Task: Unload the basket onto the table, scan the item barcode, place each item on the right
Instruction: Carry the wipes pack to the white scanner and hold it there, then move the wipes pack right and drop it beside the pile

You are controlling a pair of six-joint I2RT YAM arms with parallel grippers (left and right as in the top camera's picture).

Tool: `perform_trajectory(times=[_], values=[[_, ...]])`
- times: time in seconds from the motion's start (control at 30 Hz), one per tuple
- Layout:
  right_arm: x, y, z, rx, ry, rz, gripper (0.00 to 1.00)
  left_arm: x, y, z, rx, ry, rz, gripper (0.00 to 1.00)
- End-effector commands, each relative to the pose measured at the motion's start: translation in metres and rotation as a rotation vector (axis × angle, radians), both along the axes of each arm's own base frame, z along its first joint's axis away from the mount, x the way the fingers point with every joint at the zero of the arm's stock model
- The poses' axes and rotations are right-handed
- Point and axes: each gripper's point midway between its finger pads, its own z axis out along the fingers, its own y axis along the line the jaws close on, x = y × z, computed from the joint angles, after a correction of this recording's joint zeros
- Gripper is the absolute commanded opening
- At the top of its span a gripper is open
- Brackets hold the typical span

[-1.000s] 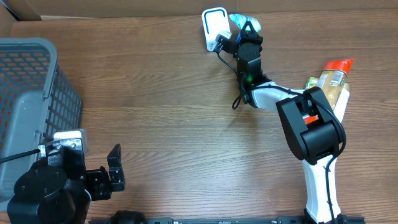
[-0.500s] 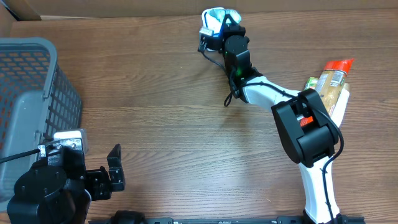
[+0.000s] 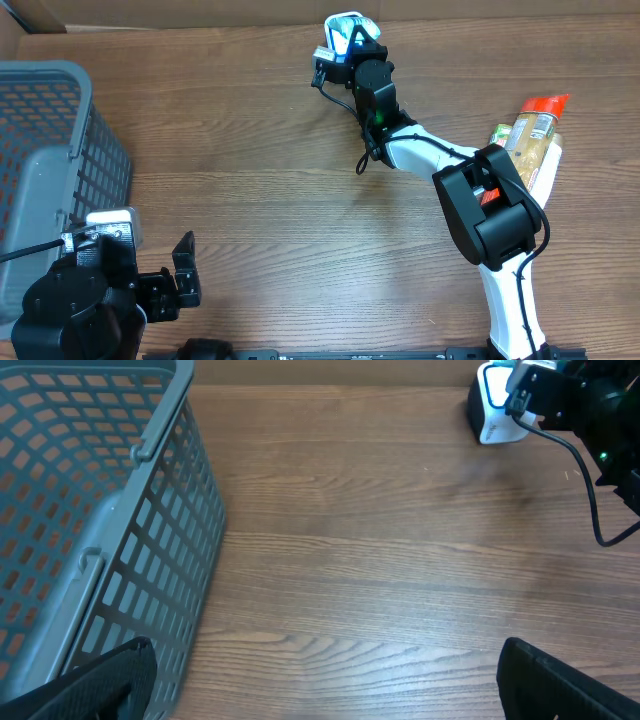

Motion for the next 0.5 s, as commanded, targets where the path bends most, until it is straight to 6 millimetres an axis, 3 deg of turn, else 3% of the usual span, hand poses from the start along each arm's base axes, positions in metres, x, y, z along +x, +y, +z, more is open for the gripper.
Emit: perform_trajectory(times=[0.0,0.1,0.23,0.37,0.47], values=[[-0.004,-0.001,0.053,0.152,-0.061,-0.018,0.04,0.002,-0.001,-0.001,-0.010,0.004,0.003,1.00],[-0.016,-0.003,0.074,0.214,0.001,-0.019,0.04,0.002,-0.001,-0.001,-0.010,0.004,0.003,1.00],[-0.041,-0.012,0.127,0.442,0.055,-0.015,0.04,0.002,-0.001,-0.001,-0.010,0.004,0.003,1.00],[-0.087,-0.020,0.180,0.829,0.183,0.023,0.04,0.002,-0.001,-0.001,-0.010,0.004,0.003,1.00],[-0.128,-0.029,0.195,1.158,0.392,0.024,0.04,0.002,-0.001,-0.001,-0.010,0.004,0.002,1.00]])
